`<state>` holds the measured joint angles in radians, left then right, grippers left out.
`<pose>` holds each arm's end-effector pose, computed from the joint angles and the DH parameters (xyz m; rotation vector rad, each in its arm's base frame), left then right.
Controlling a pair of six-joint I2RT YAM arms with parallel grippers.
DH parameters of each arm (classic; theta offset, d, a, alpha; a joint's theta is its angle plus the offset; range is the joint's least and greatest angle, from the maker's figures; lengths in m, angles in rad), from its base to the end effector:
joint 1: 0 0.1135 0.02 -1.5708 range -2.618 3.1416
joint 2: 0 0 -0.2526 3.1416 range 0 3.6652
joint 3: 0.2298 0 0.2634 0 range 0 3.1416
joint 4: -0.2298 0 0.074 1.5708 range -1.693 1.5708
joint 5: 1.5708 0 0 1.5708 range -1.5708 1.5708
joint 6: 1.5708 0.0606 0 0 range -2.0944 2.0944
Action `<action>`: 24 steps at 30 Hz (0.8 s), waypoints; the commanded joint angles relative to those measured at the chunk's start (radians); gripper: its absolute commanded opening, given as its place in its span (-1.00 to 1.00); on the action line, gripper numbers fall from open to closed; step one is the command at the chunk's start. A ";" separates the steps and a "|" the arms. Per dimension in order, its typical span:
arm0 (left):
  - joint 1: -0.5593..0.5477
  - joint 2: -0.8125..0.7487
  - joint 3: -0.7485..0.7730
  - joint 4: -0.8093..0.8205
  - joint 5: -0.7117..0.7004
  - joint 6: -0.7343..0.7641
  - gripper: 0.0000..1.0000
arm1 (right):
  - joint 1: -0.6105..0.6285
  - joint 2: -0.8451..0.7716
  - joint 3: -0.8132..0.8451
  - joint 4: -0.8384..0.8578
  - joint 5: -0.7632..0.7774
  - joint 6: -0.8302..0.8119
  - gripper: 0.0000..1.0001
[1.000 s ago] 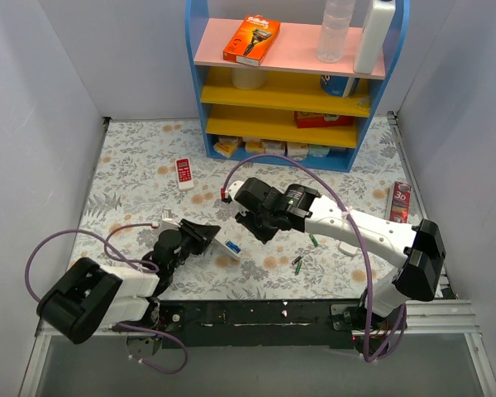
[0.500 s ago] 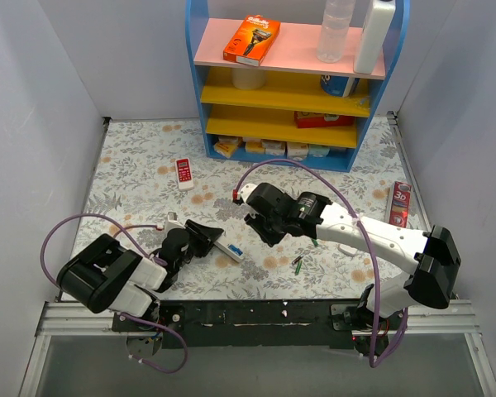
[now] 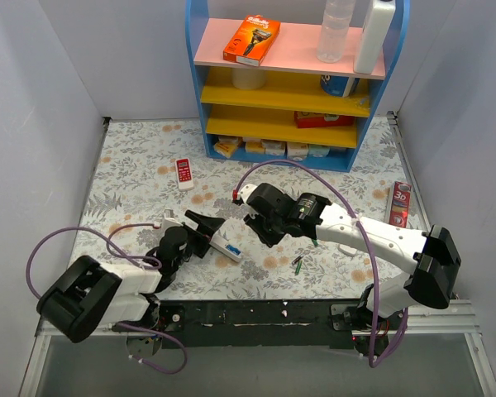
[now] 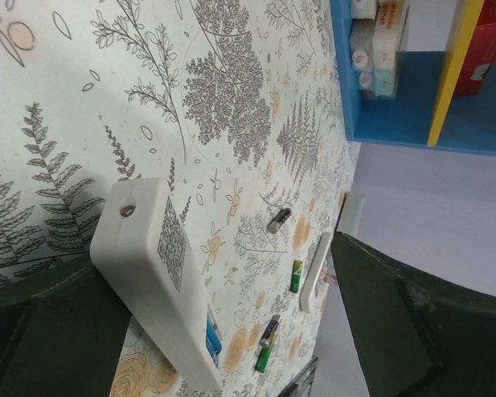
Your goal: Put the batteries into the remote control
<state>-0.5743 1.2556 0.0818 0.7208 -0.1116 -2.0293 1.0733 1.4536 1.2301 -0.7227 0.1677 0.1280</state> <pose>0.1857 -0.1122 0.0816 -1.6475 1.7250 -1.4019 0.1674 0.2870 0.2575 -1.0864 2.2750 0.2851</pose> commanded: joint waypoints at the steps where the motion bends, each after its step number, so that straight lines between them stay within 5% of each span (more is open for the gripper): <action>1: -0.004 -0.088 -0.004 -0.384 -0.079 -0.097 0.96 | -0.004 -0.021 -0.014 0.038 -0.019 0.009 -0.66; 11: -0.004 -0.134 0.076 -0.828 -0.079 -0.186 0.96 | -0.004 -0.029 -0.026 0.048 -0.031 0.015 -0.66; 18: -0.002 -0.157 0.030 -0.847 -0.005 -0.233 0.96 | -0.004 -0.041 -0.041 0.057 -0.034 0.019 -0.66; 24: -0.004 -0.243 -0.040 -0.839 0.019 -0.270 0.52 | -0.004 -0.042 -0.055 0.066 -0.037 0.021 -0.66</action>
<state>-0.5755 1.0061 0.1562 0.1989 -0.1192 -2.0464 1.0733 1.4467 1.1809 -0.6876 0.1425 0.1360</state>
